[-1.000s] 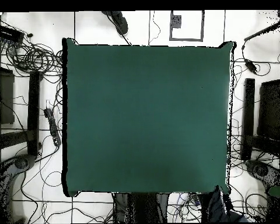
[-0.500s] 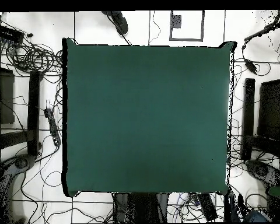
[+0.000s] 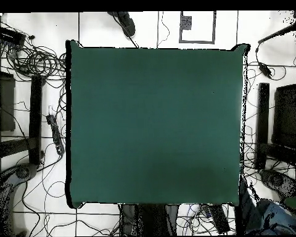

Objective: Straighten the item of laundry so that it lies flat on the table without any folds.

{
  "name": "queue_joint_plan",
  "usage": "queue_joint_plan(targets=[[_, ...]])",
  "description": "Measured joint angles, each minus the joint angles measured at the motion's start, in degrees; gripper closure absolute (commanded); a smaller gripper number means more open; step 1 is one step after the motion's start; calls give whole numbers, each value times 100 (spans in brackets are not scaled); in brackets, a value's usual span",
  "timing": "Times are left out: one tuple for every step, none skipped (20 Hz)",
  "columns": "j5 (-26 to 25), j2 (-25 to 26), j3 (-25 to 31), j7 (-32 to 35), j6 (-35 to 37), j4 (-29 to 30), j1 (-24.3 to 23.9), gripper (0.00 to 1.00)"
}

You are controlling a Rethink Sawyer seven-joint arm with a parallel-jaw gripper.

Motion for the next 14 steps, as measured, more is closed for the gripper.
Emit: queue_joint_plan(targets=[[19,5,7,0,-57,54,-22,100],[54,14,22,0,-147,147,-67,100],[67,17,31,0,-200,195,-91,100],[80,19,41,0,-253,243,-114,100],[96,21,70,0,-357,340,-160,100],[99,21,80,0,-391,369,-173,100],[104,22,99,0,-458,423,-197,100],[110,22,143,0,-610,547,-242,100],[112,24,155,0,-671,593,-255,100],[114,25,167,0,-731,639,-267,100],[112,27,186,0,-832,730,-284,100],[113,30,193,0,-883,775,-292,100],[120,34,210,-1,-968,852,-314,100],[129,35,218,-1,-996,885,-327,100]])
